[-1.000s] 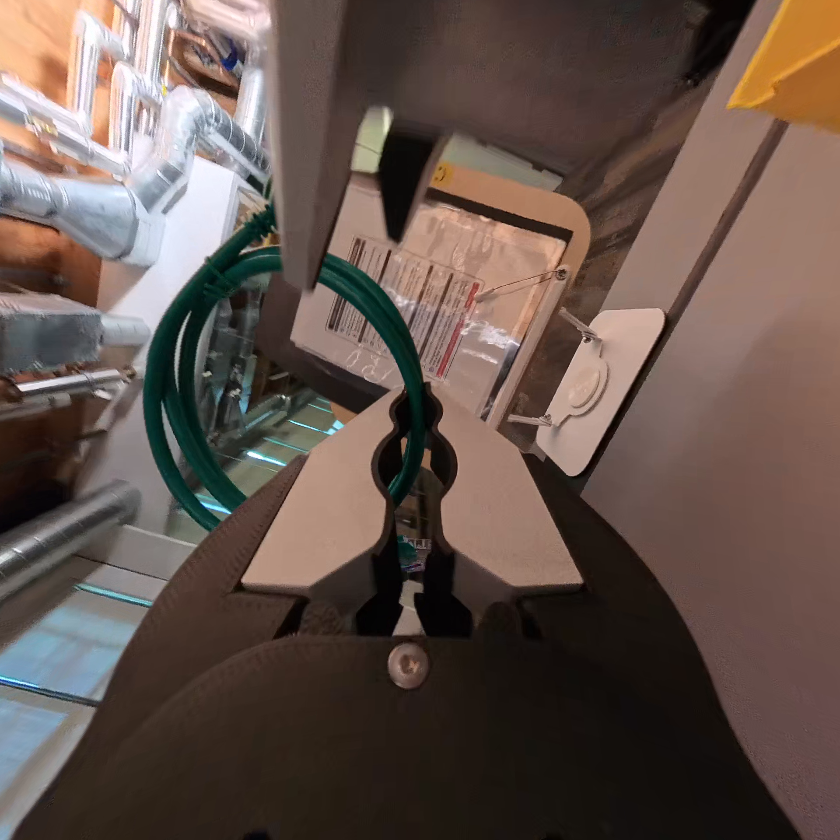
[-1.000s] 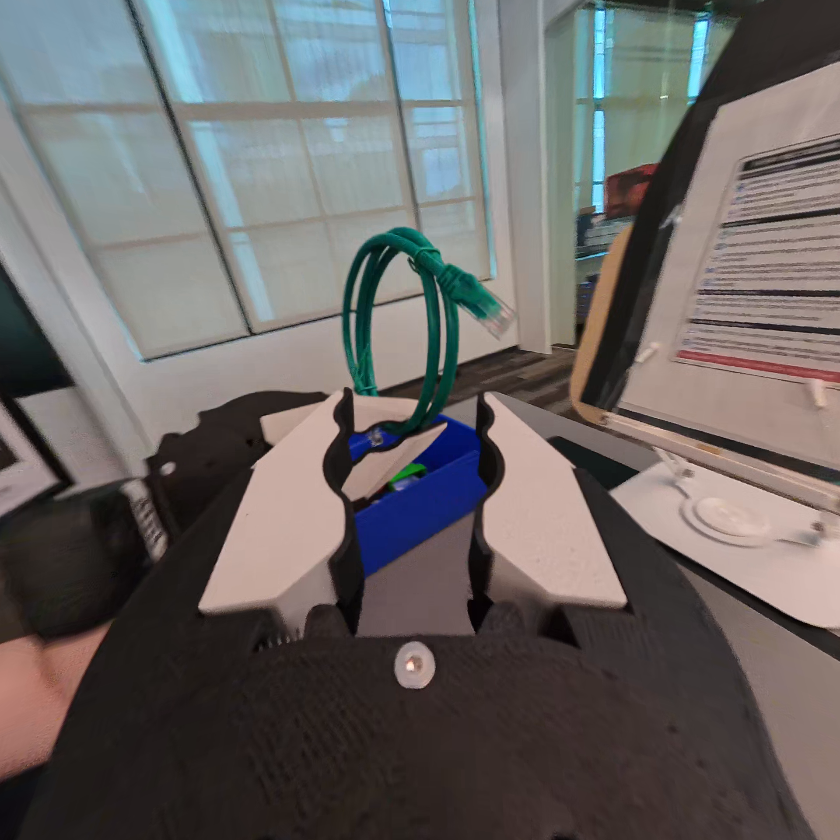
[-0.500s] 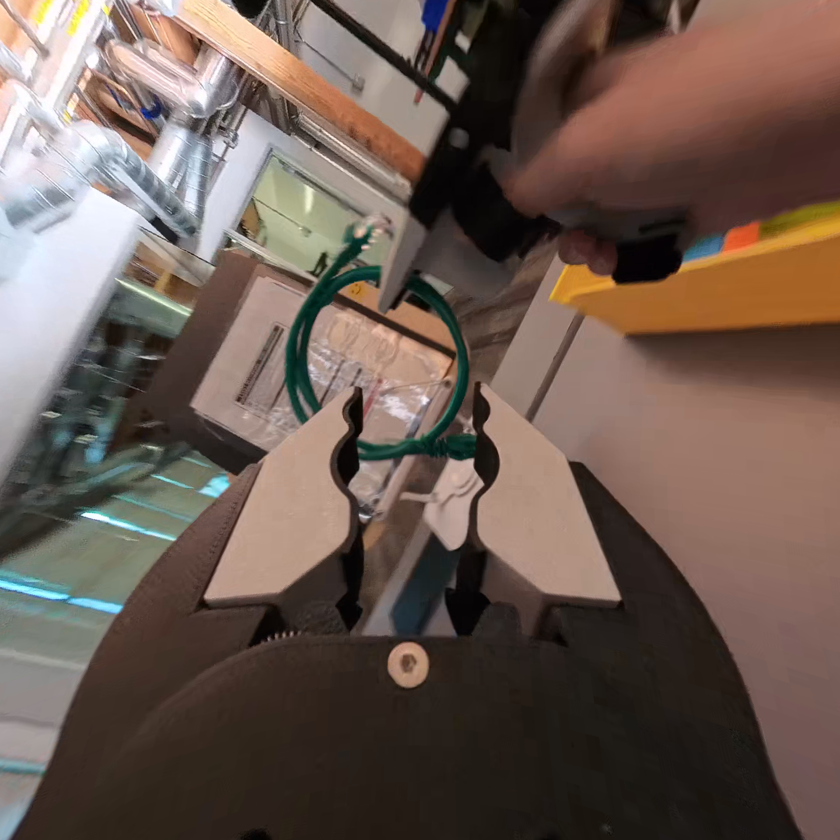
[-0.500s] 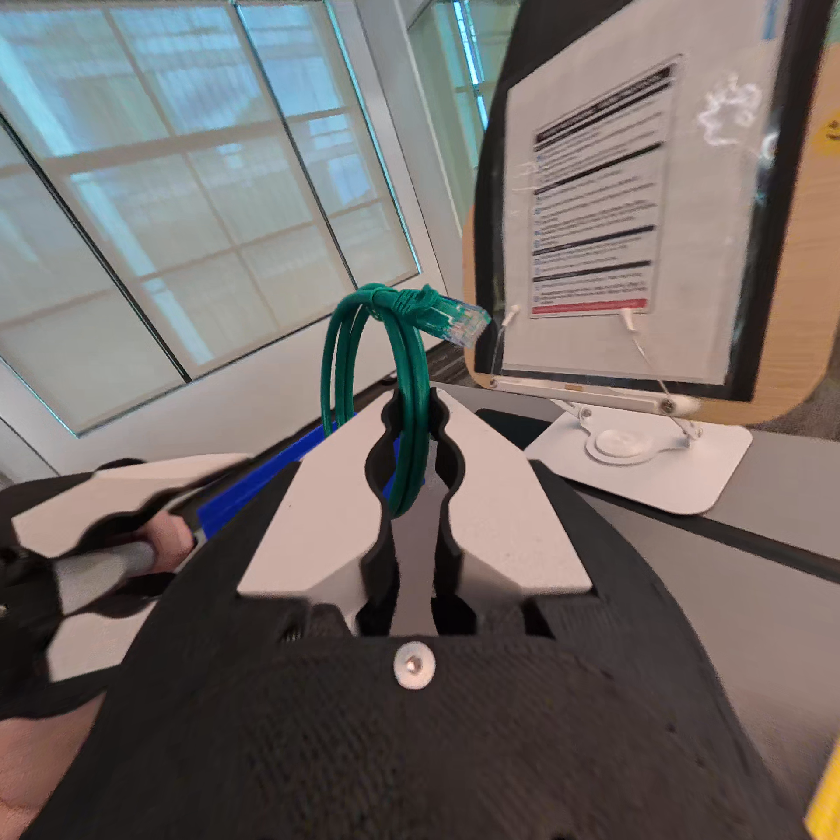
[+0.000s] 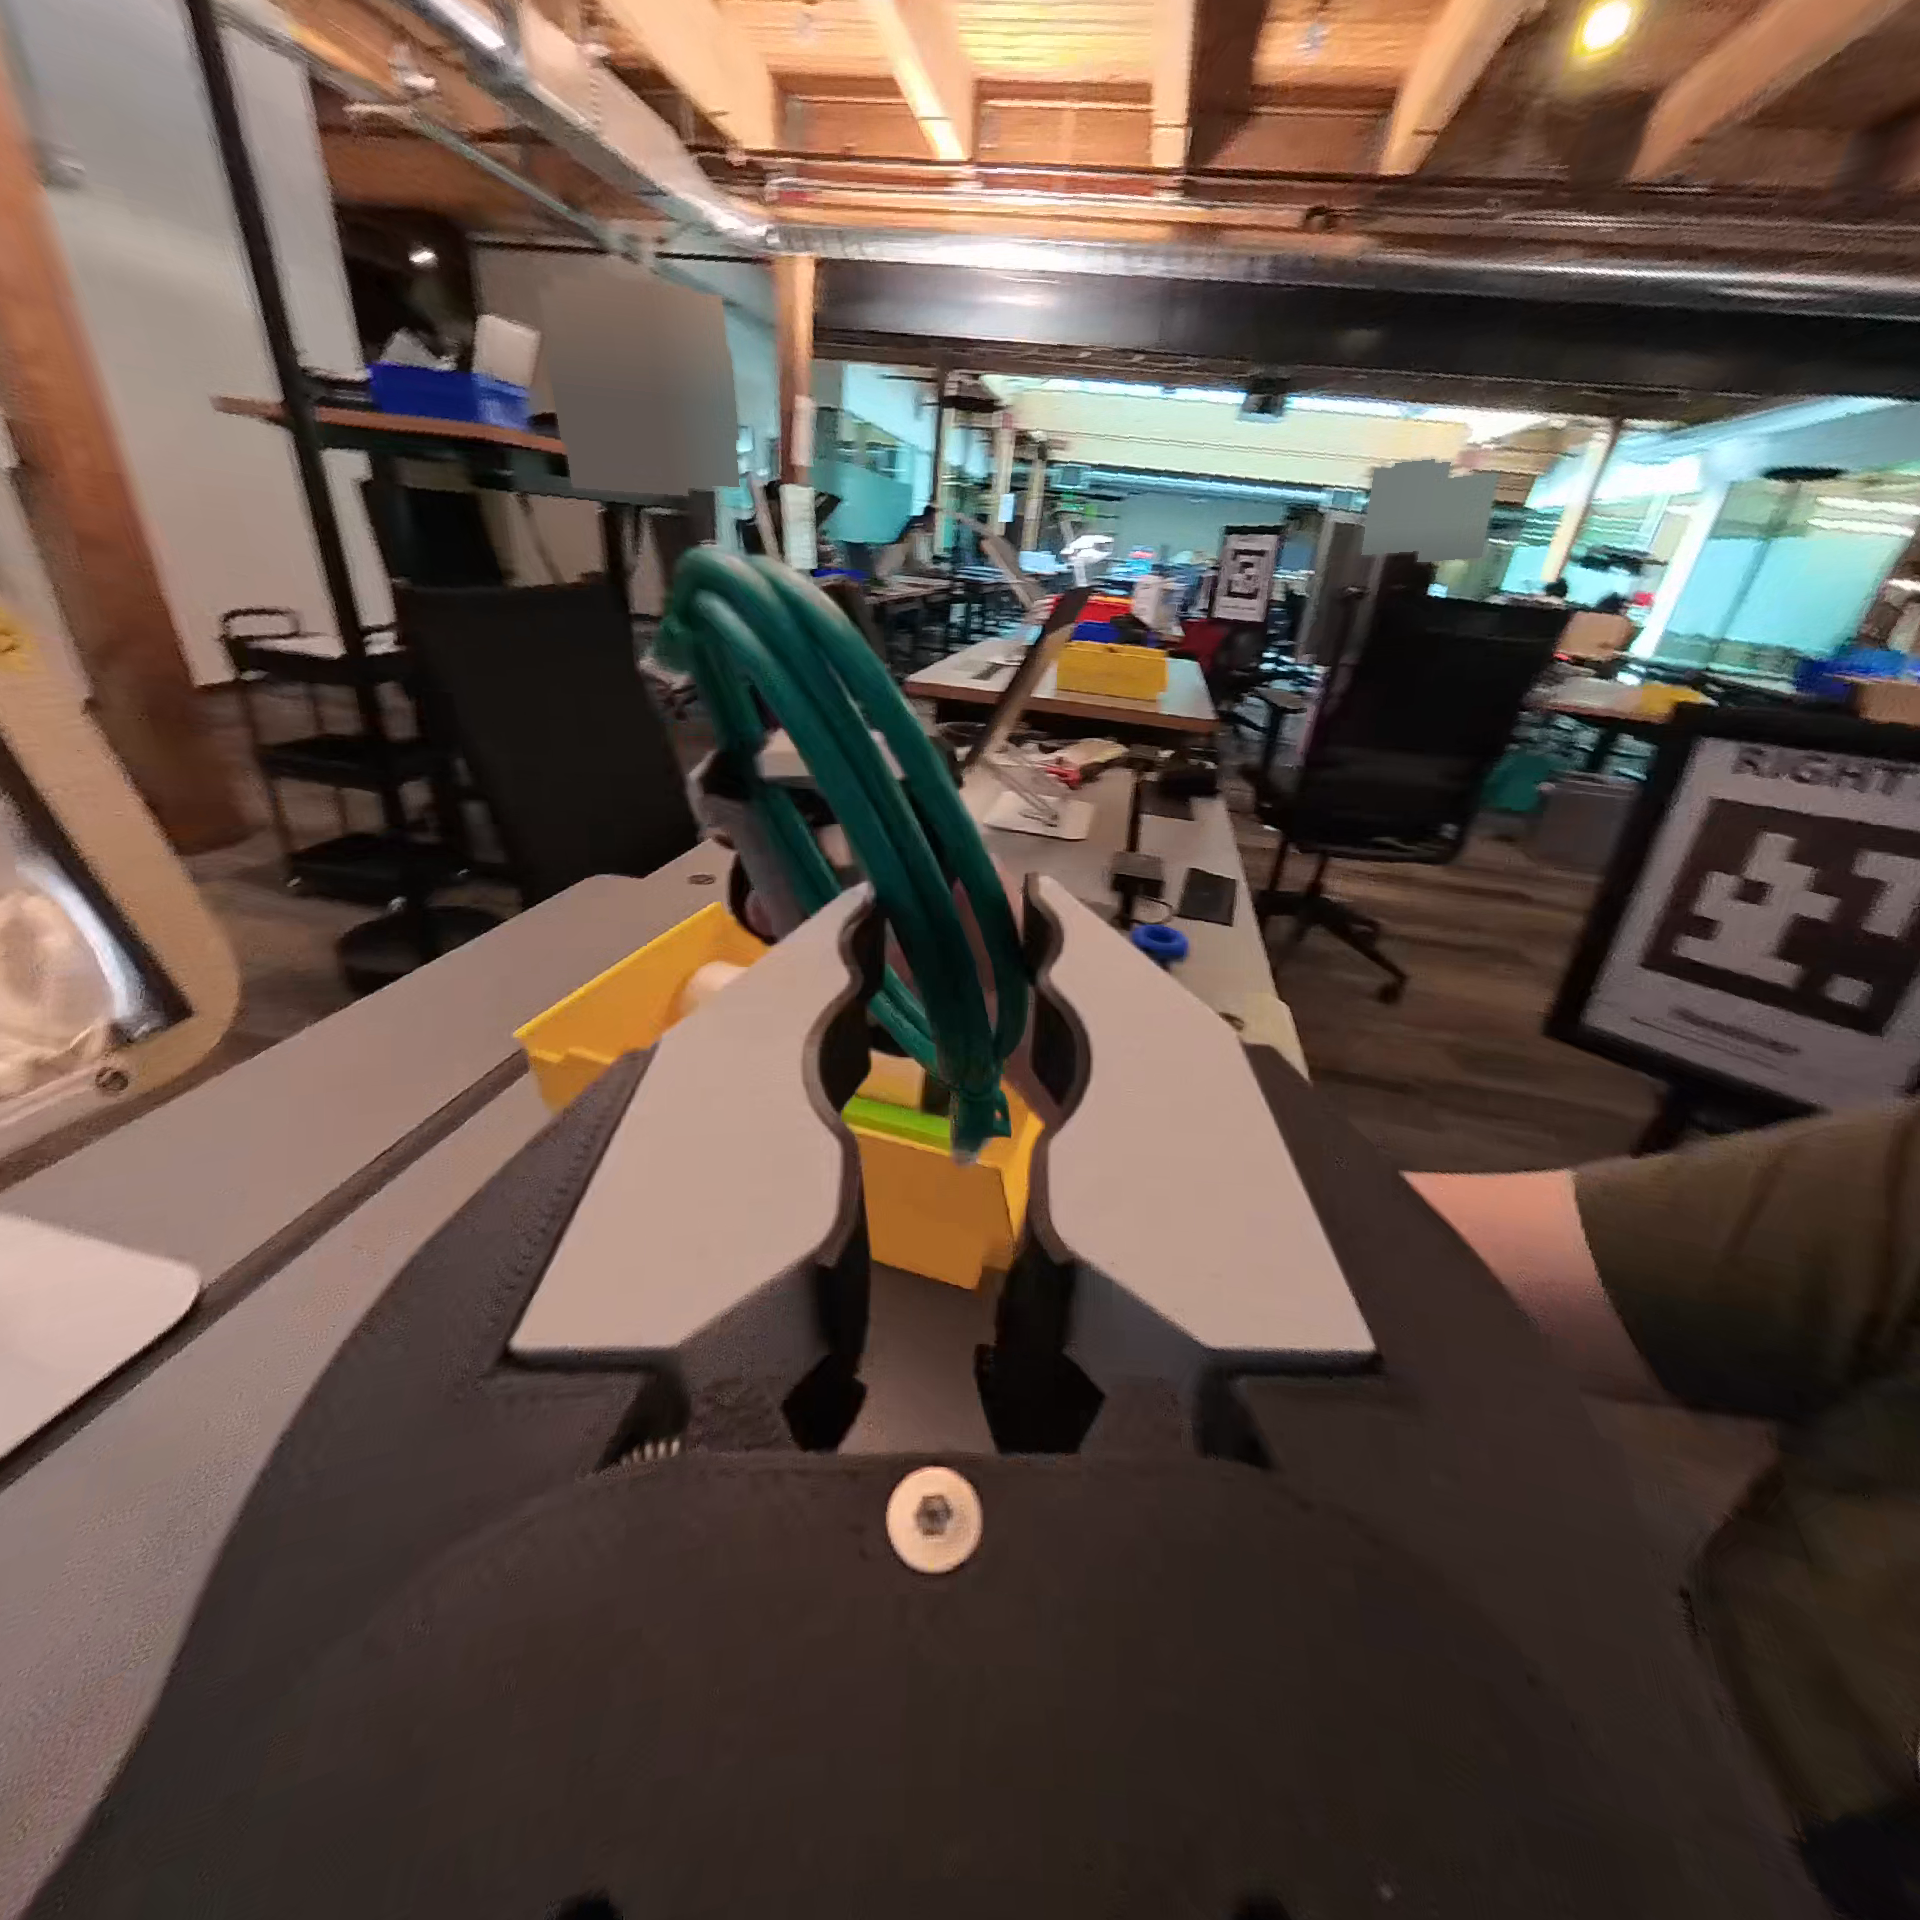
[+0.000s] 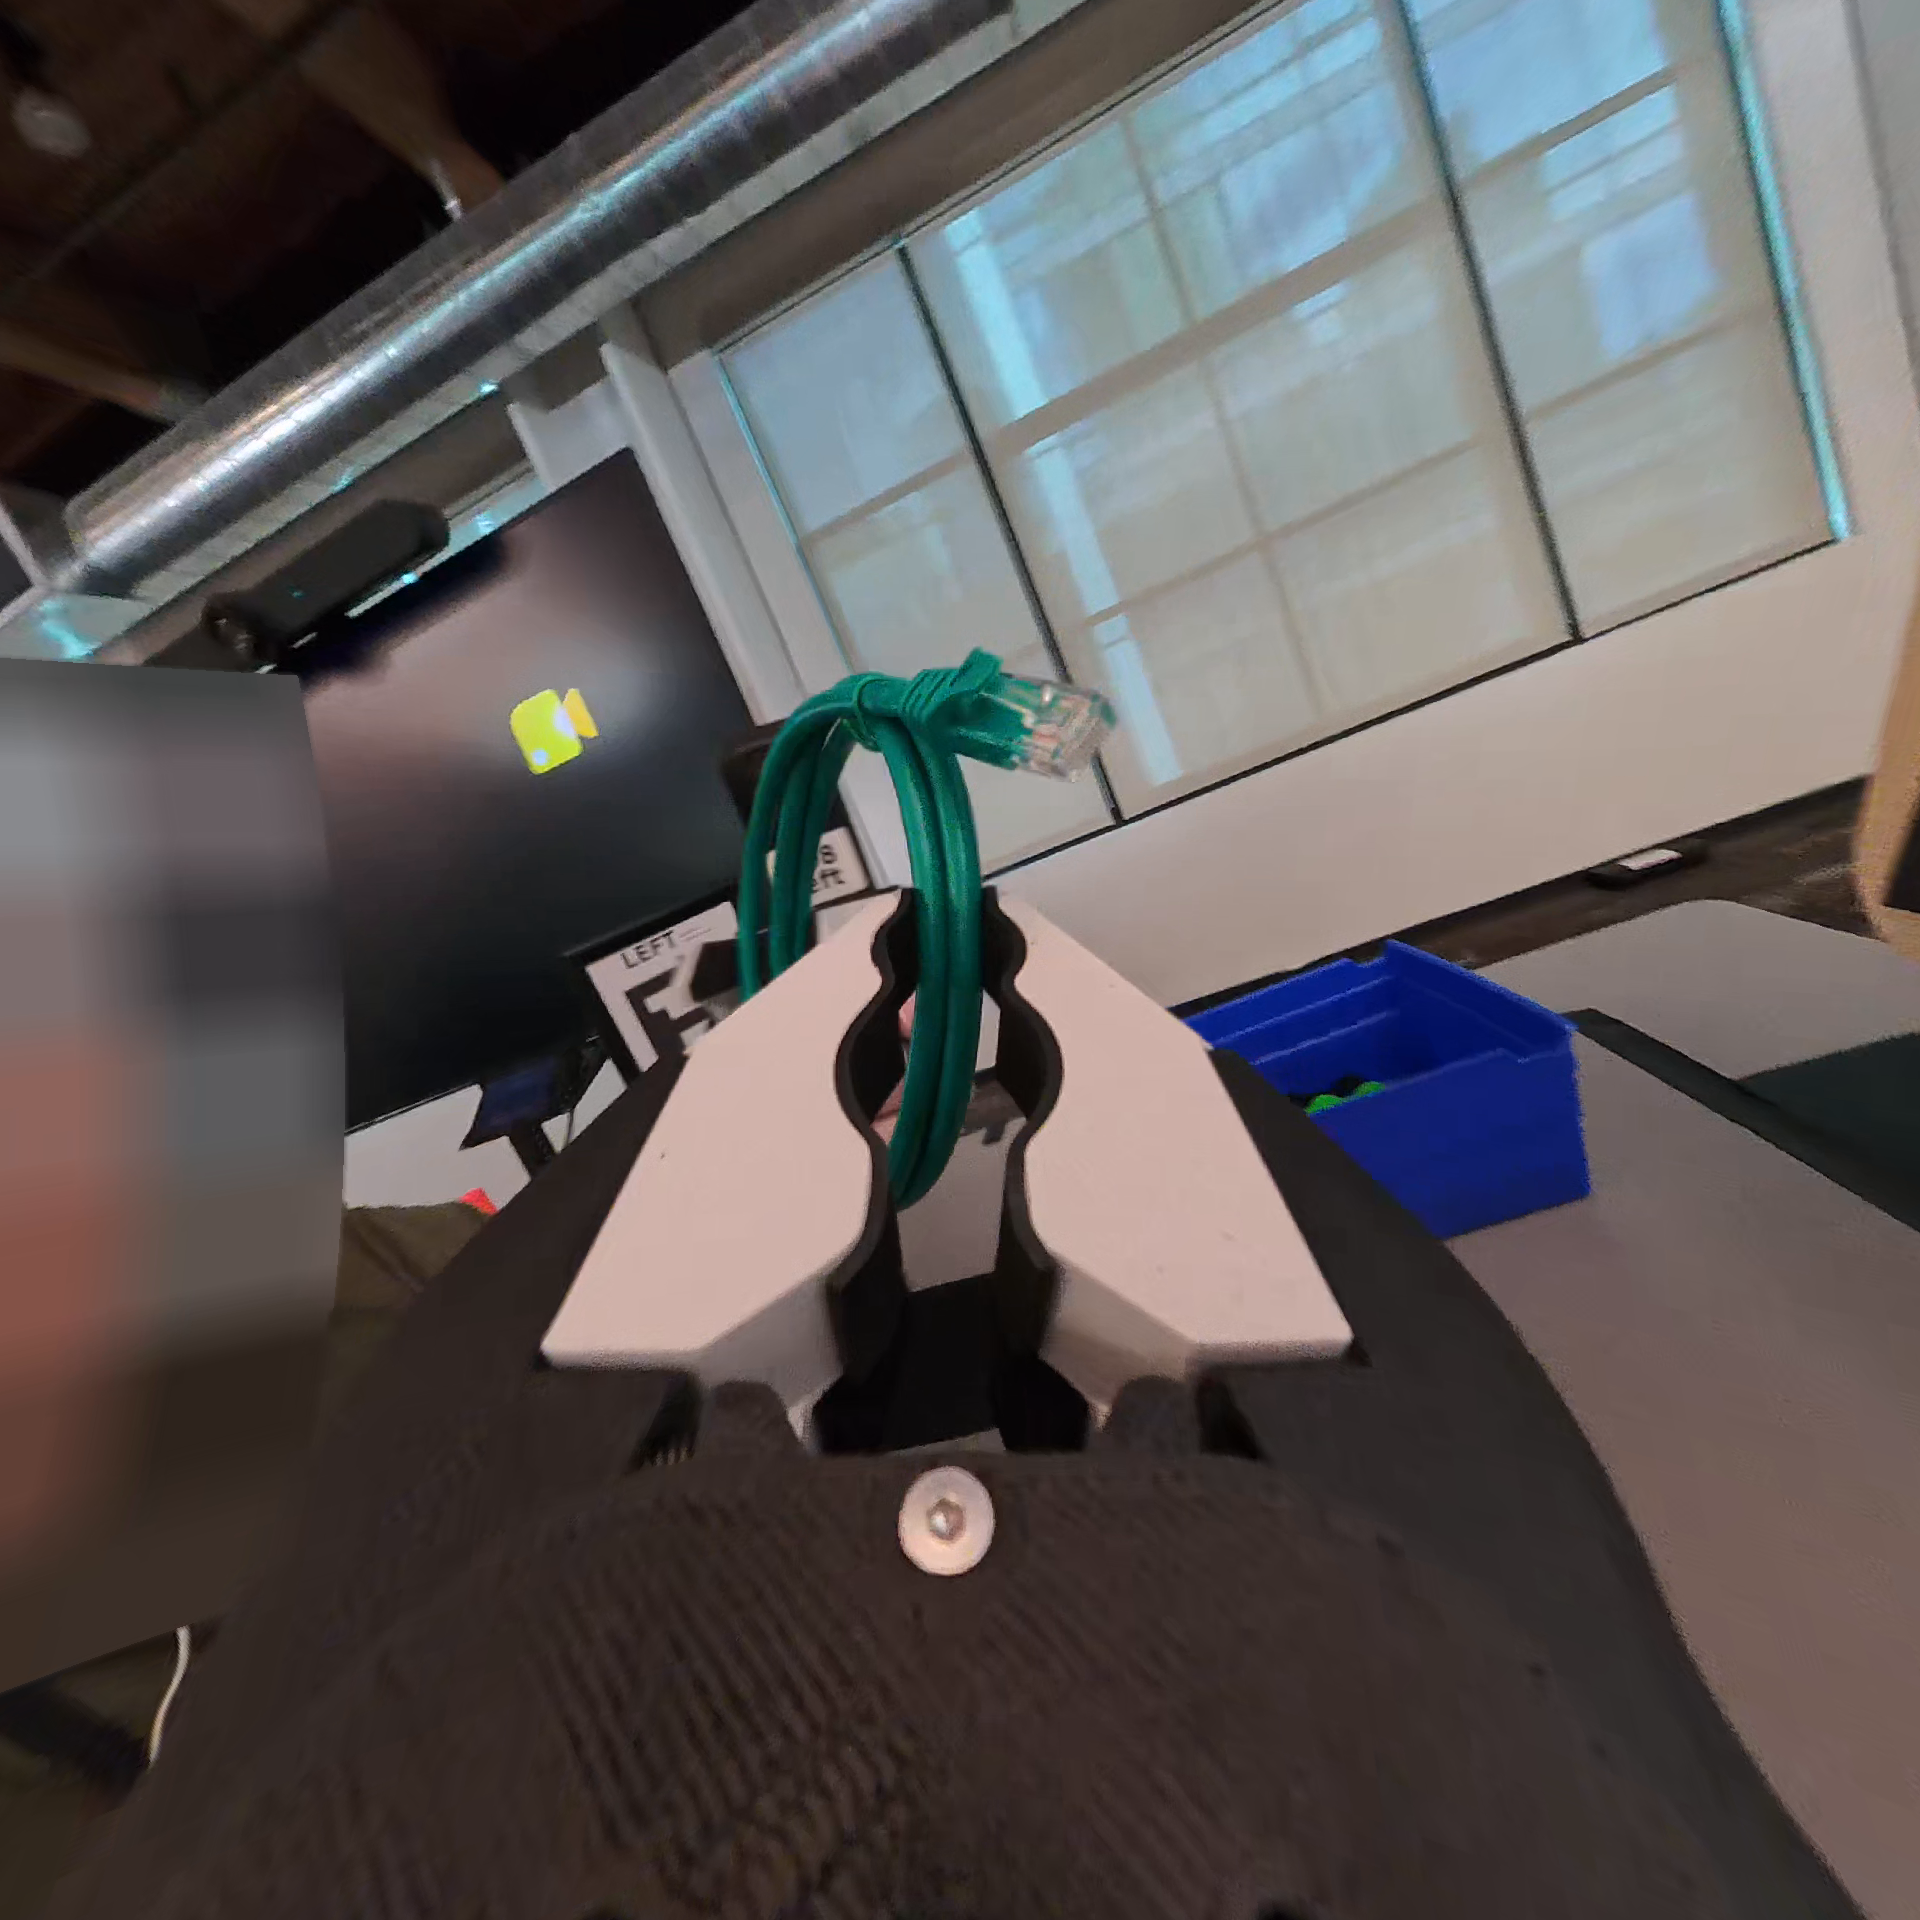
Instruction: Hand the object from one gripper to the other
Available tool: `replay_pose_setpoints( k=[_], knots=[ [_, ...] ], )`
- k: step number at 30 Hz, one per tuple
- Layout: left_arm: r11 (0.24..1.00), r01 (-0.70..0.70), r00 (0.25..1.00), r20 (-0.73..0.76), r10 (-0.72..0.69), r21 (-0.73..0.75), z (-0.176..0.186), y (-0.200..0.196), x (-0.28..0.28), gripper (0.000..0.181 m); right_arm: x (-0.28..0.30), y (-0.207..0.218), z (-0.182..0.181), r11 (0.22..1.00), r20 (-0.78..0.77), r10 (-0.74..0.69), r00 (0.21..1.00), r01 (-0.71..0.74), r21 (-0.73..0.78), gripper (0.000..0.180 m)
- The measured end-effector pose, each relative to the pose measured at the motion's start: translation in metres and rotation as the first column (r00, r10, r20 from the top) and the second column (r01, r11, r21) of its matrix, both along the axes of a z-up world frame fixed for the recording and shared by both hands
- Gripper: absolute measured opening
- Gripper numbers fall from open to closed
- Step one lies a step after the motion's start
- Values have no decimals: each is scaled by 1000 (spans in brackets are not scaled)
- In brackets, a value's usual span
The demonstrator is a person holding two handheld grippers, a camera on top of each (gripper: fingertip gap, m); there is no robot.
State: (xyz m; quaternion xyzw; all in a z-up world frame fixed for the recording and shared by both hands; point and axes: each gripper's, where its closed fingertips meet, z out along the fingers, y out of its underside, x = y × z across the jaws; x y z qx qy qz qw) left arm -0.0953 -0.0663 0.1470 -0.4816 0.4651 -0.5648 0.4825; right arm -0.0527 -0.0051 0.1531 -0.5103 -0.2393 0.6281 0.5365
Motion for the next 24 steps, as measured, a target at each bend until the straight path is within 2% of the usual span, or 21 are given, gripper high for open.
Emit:
replay_pose_setpoints(
  k=[2,4,6,7,8,10,12,14,16,18,20,22,23,24],
  knots=[
    [998,42,999,15,-43,35,2,-7,-3,22,-4,-4,4,1000,-20,21,1000,-21,12,14],
    [994,27,1000,-13,-26,103,0,-7,-6,13,-8,1,-2,999,34,-28,999,27,26,17],
    [977,-67,996,-43,77,200,-1,3,-10,11,-2,21,-12,980,131,-199,971,197,32,59],
    [962,-113,990,-53,130,248,0,9,-14,10,6,31,-17,951,186,-310,932,303,70,61],
    [942,-165,980,-60,190,292,1,16,-19,10,17,42,-21,899,242,-438,866,418,130,62],
    [877,-270,942,-79,326,396,1,33,-31,10,38,51,-15,733,273,-677,684,594,330,68],
    [795,-307,896,-122,427,523,-6,43,-42,10,39,41,2,558,217,-816,537,628,543,71],
    [780,-232,888,-201,414,581,-17,36,-48,10,13,21,11,452,196,-859,474,520,725,71],
    [756,-89,893,-284,349,648,-33,18,-51,10,-26,-2,2,388,229,-861,453,297,872,72],
    [704,4,871,-348,346,711,-48,8,-56,10,-56,-19,-20,355,302,-860,412,57,933,69],
    [685,49,848,-393,356,727,-56,2,-59,10,-71,-29,-39,382,387,-847,365,-88,920,60],
    [690,105,848,-428,314,716,-61,-10,-60,10,-77,-34,-45,399,420,-843,337,-132,907,40],
    [697,117,849,-436,300,707,-62,-14,-59,12,-76,-34,-42,377,399,-859,322,-131,917,18],
    [699,92,856,-415,309,709,-58,-13,-57,15,-73,-34,-40,362,386,-870,306,-134,922,14]
  ],
)
